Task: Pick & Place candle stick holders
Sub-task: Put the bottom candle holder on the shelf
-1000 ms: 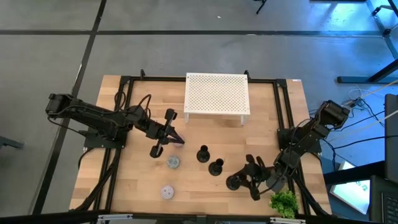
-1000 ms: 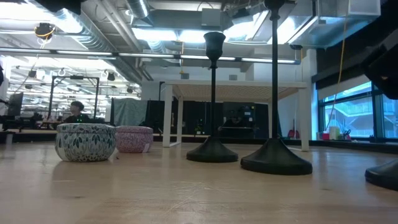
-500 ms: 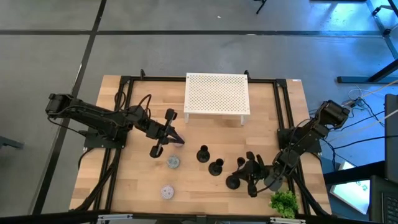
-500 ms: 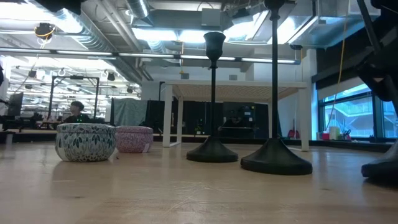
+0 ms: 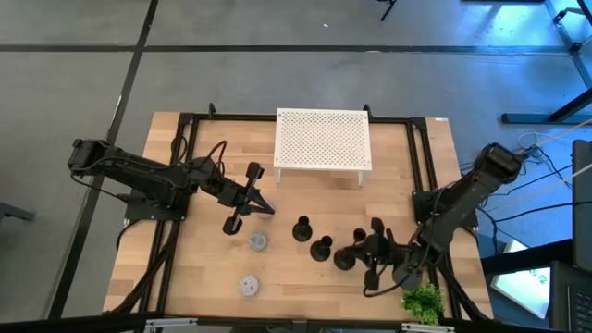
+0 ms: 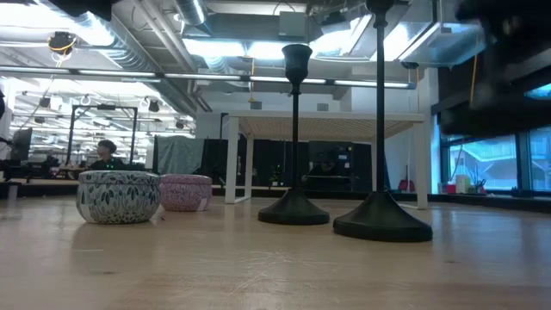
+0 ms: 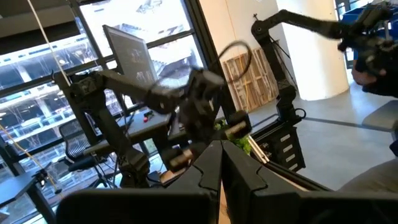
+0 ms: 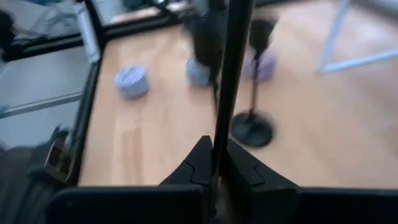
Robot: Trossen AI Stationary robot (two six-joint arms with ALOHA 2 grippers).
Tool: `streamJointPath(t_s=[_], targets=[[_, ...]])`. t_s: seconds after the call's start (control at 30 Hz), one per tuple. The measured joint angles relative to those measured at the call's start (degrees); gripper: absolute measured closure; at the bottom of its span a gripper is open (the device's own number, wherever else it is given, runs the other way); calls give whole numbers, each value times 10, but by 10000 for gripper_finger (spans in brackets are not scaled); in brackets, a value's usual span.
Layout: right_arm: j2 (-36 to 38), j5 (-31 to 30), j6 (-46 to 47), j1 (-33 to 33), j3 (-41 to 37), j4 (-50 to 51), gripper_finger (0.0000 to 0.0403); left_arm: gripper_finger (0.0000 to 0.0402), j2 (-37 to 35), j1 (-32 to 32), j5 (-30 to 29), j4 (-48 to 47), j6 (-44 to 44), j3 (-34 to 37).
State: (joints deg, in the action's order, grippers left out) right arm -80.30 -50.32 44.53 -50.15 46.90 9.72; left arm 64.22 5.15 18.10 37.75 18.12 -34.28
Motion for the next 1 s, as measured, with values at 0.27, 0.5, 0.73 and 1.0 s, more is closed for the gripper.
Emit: streamJointPath(t_s=[0.27, 0.5, 0.73, 1.0], targets=[[16, -146, 0, 3, 134, 205, 388, 398, 0, 0, 0, -3, -4, 0], [35, -161, -6, 61, 165, 274, 388, 398, 0, 0, 0, -10, -12, 0], [65, -178, -35, 143, 165, 314, 388, 398, 0, 0, 0, -14, -25, 0], [113, -210, -92, 244, 165, 317, 388, 398, 0, 0, 0, -18, -25, 0]])
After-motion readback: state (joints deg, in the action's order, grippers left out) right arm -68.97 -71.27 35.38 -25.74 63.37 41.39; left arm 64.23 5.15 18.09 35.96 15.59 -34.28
